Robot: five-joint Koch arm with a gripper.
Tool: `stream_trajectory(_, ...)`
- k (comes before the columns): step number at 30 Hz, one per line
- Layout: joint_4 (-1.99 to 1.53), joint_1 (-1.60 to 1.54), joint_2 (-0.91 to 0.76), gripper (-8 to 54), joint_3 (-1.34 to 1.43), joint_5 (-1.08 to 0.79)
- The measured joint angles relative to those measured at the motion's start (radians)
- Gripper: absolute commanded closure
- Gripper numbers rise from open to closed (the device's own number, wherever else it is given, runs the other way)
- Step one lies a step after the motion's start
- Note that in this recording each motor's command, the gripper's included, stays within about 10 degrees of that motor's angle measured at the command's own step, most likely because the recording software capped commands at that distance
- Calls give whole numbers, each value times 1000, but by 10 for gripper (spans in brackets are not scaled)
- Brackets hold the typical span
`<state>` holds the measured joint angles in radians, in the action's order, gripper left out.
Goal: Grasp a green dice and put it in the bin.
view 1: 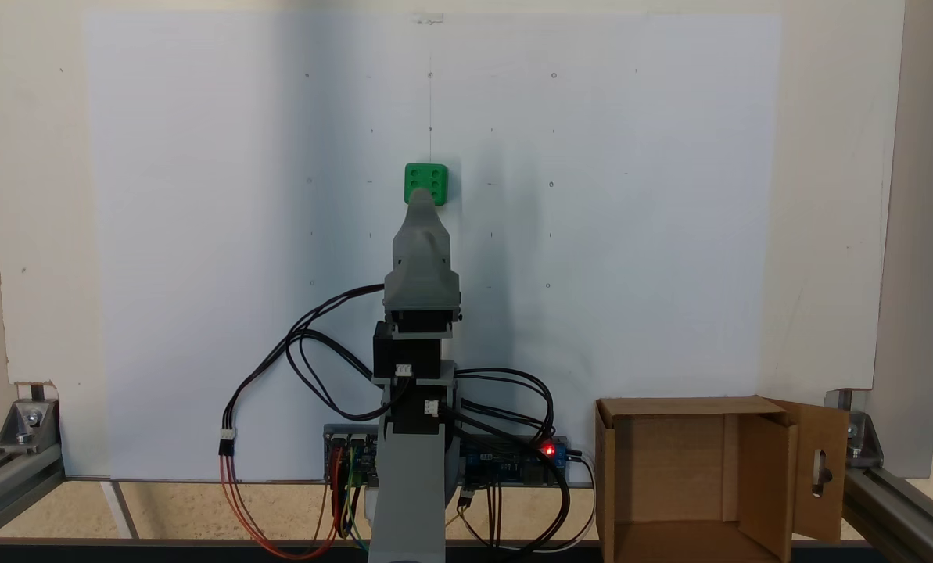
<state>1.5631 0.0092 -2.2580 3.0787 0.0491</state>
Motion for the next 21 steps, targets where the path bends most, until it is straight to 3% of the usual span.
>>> stream_trajectory(21, 0, 12, 0, 4, 0, 0)
